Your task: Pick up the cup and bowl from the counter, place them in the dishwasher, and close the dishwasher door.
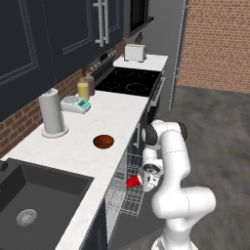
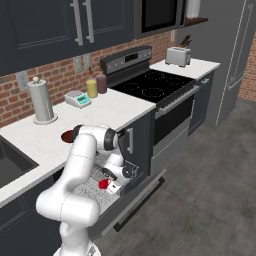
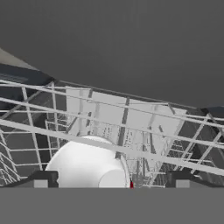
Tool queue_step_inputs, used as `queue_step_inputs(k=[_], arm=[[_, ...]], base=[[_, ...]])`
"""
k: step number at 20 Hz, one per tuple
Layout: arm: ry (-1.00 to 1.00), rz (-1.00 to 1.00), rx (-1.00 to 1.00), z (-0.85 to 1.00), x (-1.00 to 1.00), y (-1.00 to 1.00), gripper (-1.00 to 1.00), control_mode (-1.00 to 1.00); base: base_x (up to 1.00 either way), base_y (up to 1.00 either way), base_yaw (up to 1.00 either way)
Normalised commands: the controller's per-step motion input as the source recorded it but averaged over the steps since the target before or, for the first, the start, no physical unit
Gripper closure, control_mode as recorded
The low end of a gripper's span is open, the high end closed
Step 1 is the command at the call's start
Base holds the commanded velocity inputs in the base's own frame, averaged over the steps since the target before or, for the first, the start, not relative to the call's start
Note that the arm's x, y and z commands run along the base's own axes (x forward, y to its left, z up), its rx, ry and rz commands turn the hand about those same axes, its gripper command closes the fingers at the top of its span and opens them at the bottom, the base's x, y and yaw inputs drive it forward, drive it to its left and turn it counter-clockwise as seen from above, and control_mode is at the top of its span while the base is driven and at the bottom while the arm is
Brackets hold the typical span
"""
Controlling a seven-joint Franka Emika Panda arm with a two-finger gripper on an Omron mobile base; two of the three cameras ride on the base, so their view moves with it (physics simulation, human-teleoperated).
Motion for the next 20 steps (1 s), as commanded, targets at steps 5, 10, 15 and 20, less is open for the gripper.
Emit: queue_step_inputs(k=[5, 10, 15, 20], arm=[[0.00, -0.11, 0.00, 0.75, -0.32, -0.42, -1.00, -1.00], [-0.06, -0.01, 0.00, 1.00, -0.09, -0.11, -1.00, -1.00], [-0.11, 0.00, 0.02, 1.00, -0.01, 0.00, -1.00, -1.00], [-0.09, 0.00, 0.01, 1.00, -0.06, 0.00, -1.00, -1.00]], base=[[0.00, 0.00, 0.00], [0.00, 0.00, 0.00], [0.00, 0.00, 0.00], [0.00, 0.00, 0.00]])
